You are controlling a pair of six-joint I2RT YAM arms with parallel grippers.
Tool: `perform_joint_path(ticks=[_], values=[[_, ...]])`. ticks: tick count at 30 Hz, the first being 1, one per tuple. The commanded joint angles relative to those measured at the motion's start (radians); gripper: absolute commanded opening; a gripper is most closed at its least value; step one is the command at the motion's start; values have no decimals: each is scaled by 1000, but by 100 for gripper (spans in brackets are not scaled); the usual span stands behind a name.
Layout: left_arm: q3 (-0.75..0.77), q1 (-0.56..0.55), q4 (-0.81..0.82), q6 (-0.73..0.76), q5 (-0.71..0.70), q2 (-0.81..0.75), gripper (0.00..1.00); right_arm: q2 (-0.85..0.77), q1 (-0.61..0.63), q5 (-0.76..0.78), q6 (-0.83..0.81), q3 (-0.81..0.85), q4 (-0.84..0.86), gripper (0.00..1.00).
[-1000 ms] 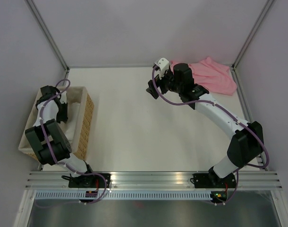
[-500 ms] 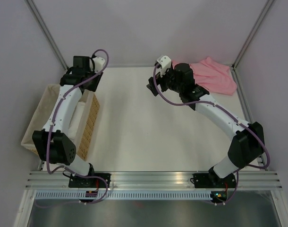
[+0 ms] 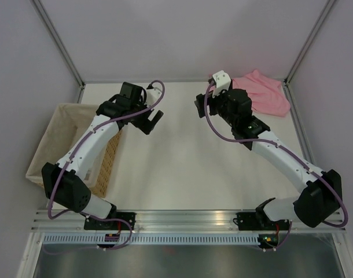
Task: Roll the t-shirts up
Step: Place the rolled tshirt into the container
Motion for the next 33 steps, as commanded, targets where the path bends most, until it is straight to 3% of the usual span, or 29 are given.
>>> perform_joint_path(ticks=[1,5,11,25,30,33], values=[[-46,-40,46,-54,24,-36,100,-64,3,45,32,-33,44,98],[-190,-89,90,-42,12,-42,100,-100,3,76,52,-70,42,98],[-291,-96,130,-3,61,-103,100,-131,3,92,74,-83,-7,98],[-324,-102,196,-28,196,-156,100,-184,10,114,108,-103,-39,98],[-200,-187,303,24,71,-78,100,-158,11,99,86,-58,-71,98],[-156,-255,512,47,-212,-6,100,-144,16,100,60,-21,-100,98]])
